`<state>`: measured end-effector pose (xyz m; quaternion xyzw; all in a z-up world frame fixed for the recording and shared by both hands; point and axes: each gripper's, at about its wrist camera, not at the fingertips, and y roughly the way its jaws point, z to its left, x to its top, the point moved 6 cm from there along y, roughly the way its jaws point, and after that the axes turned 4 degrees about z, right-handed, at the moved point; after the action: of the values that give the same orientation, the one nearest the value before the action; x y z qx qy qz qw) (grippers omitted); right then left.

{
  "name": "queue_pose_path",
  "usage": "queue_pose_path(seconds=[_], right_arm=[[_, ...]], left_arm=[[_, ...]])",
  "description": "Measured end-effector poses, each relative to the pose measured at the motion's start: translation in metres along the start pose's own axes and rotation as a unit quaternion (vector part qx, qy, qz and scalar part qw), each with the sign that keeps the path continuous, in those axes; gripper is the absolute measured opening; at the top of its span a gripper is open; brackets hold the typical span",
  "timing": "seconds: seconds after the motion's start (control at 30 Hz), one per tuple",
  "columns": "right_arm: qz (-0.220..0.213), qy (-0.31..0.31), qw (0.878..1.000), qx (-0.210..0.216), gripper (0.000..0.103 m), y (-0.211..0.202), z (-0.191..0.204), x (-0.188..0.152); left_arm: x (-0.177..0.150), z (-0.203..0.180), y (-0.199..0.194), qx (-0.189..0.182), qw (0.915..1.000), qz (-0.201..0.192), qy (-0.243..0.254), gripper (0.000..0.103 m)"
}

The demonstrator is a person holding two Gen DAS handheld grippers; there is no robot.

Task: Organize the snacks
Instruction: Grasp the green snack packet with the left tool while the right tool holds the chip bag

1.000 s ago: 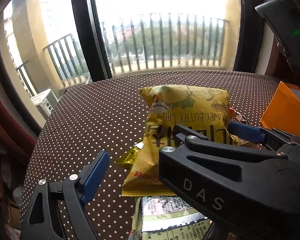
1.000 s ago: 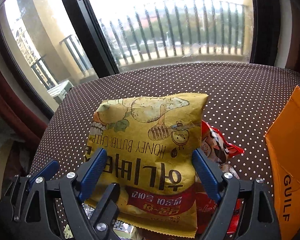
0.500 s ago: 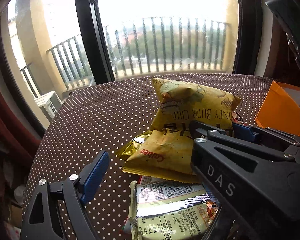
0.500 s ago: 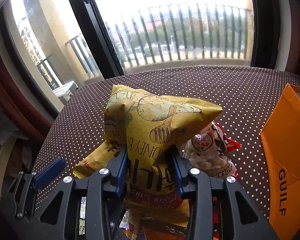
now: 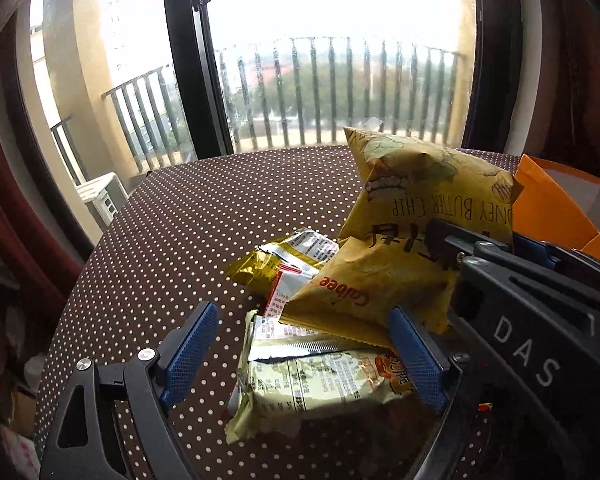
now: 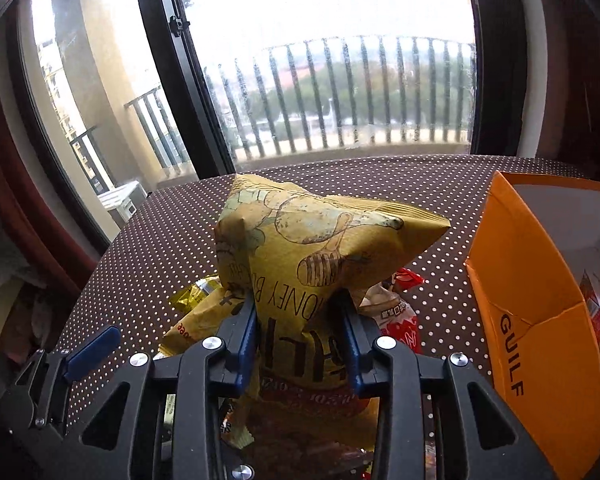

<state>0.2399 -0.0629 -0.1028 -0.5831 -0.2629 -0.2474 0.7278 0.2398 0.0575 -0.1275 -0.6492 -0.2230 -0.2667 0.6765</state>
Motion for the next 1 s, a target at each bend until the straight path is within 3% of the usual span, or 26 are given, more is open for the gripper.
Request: queue_pose_path(seconds=[0.53, 0.87, 1.0], right_arm=[[-0.004, 0.019, 0.999, -0.029, 0.038, -0.011, -0.017, -0.010], [-0.004, 0.014, 0.999, -0.046, 0.038, -0.002, -0.017, -0.007], [0.001, 0.013, 0.999, -0.046, 0.038, 0.002, -0.018, -0.010]], left_arm=[[-0.017, -0.019, 0.002, 0.008, 0.9999, 0.001, 0.007, 0.087], [-0.021, -0.014, 0.017, 0.005, 0.9998, 0.015, -0.014, 0.094], [-0.022, -0.011, 0.017, 0.011, 0.9996, 0.018, -0.017, 0.086]])
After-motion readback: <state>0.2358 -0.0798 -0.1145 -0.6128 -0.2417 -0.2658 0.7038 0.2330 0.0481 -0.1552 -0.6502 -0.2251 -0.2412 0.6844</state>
